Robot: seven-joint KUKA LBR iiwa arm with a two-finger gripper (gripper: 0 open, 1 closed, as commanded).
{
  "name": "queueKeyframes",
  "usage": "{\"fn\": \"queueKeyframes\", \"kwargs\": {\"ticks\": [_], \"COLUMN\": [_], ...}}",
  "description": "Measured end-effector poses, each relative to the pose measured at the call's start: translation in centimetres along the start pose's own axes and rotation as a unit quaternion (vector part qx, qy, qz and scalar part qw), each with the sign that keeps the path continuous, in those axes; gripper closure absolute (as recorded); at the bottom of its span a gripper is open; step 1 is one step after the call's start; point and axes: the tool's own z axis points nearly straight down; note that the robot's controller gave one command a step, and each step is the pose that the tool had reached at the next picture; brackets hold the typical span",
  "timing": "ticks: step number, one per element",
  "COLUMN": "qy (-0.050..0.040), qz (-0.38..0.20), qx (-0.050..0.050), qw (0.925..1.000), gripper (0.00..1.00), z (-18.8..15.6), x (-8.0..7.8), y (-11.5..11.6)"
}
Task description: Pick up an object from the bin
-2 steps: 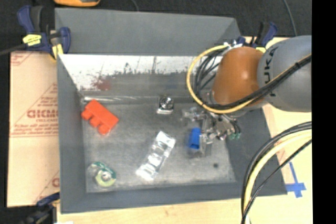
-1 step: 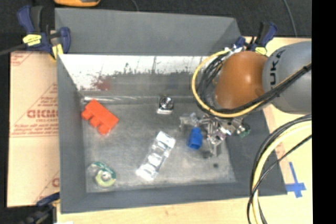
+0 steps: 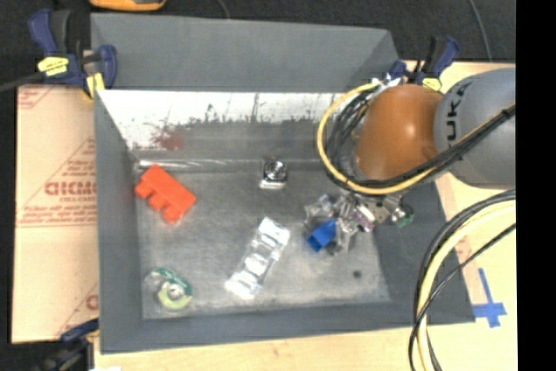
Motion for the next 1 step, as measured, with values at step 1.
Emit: {"fn": "queueKeyframes", "kwargs": {"ticks": [1], "qy": [-0.0037], "qz": [-0.045], "qx": [0.004], "qw": [0.9990], "gripper": [1.00], "z": [-17.45], "x": [1.12], "y": [-0.52]}}
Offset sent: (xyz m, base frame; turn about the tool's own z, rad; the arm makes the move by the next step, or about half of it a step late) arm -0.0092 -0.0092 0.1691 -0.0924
